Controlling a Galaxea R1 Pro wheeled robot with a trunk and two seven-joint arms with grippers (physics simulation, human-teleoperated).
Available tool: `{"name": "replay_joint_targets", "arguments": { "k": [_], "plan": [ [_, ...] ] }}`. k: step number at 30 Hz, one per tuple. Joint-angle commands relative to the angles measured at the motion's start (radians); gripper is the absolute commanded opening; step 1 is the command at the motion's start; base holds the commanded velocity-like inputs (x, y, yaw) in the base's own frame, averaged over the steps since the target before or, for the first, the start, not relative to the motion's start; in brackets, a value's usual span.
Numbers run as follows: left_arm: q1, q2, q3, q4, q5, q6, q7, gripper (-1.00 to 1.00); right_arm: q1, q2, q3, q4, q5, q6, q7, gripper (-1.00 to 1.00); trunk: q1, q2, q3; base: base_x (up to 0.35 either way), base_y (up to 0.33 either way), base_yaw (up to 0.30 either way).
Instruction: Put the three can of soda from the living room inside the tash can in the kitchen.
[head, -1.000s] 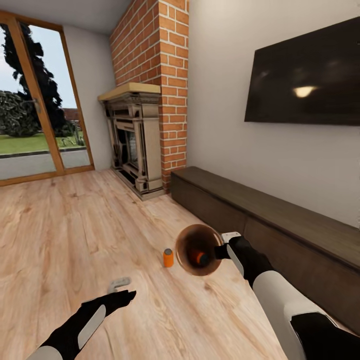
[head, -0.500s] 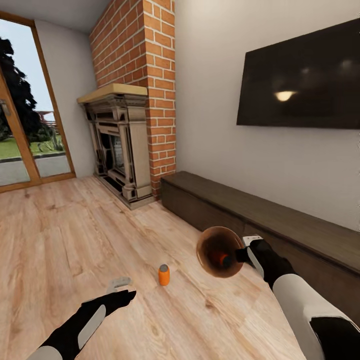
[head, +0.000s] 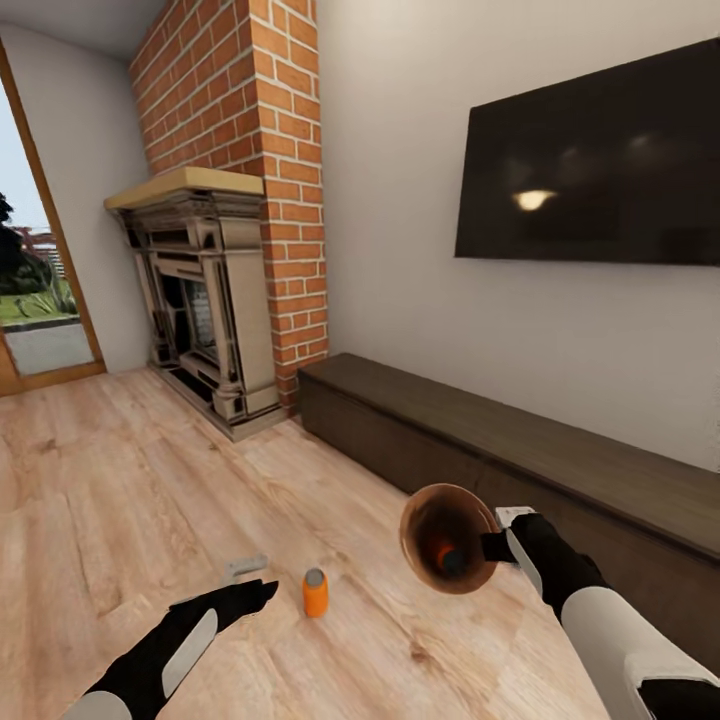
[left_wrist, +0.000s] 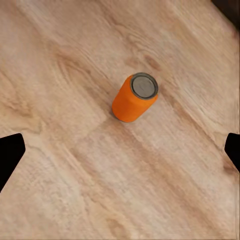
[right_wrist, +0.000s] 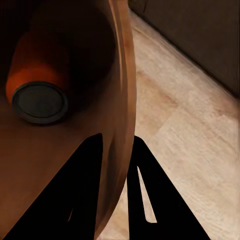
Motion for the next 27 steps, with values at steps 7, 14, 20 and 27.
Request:
{"name": "replay_joint_targets", "arguments": {
  "k": [7, 14, 20, 27],
  "plan": [
    [0.000, -0.012, -0.002, 0.001, -0.001, 0.000, 0.000, 1.00, 0.009, -0.003, -0.038, -0.003, 0.002, 0.000, 0.003, -1.00, 0.000, 0.000, 0.009, 0.313, 0.001, -0.188],
    [0.000, -0.019, -0.014, 0.001, -0.002, 0.001, 0.001, 1.00, 0.013, -0.004, -0.042, -0.003, 0.003, -0.001, 0.003, -1.00, 0.000, 0.000, 0.017, 0.169, -0.227, -0.183],
    [0.000, -0.019, -0.017, 0.000, -0.002, -0.003, 0.002, 1.00, 0.013, -0.003, -0.043, -0.002, 0.003, -0.001, 0.003, -1.00, 0.000, 0.000, 0.024, 0.125, -0.210, -0.153],
    [0.001, -0.019, -0.016, 0.000, -0.002, -0.004, 0.001, 1.00, 0.014, -0.003, -0.042, -0.002, 0.003, 0.000, 0.003, -1.00, 0.000, 0.000, 0.025, 0.031, -0.036, -0.029]
  ]
}}
